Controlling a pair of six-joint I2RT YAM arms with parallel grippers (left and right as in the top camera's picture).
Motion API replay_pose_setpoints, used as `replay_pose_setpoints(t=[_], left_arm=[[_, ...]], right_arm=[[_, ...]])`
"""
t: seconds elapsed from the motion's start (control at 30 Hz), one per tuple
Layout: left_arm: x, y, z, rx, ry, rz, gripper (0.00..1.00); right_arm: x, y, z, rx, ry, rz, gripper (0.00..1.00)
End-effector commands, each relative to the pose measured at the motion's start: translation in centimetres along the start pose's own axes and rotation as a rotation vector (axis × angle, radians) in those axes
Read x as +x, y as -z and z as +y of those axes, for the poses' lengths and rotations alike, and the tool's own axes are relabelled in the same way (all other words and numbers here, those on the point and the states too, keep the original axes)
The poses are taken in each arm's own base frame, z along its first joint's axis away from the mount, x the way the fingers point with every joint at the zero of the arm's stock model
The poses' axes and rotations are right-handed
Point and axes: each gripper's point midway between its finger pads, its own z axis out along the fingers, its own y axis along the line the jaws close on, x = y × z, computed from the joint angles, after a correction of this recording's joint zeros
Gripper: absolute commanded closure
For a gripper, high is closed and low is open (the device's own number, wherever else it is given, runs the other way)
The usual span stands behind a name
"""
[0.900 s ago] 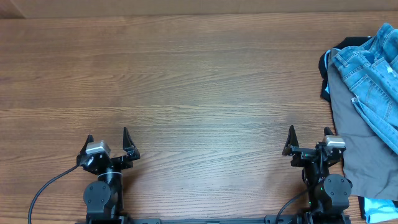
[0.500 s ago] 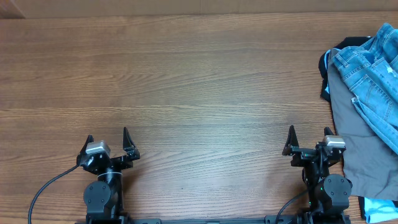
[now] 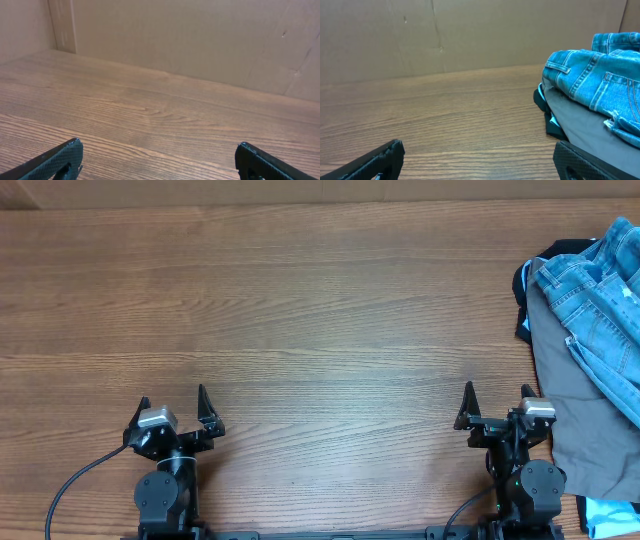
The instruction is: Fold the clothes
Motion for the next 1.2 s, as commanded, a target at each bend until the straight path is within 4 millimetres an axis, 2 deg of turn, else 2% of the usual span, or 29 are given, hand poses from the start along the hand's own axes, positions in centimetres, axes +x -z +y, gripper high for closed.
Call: replay_pose_setpoints(t=[0.0,1.17], left_arm=[[0.05,0.02,-0.16,0.008,-0.019,-0.002,0.0],[0.11,0.04,-0.55,0.023,-0.02,0.001,0.0]], right_arm=[[-0.24,0.06,0.12,-0.005,-0.003,-0.012,0.0],[-0.24,0.06,0.12,-0.005,-0.003,-0.012,0.0]])
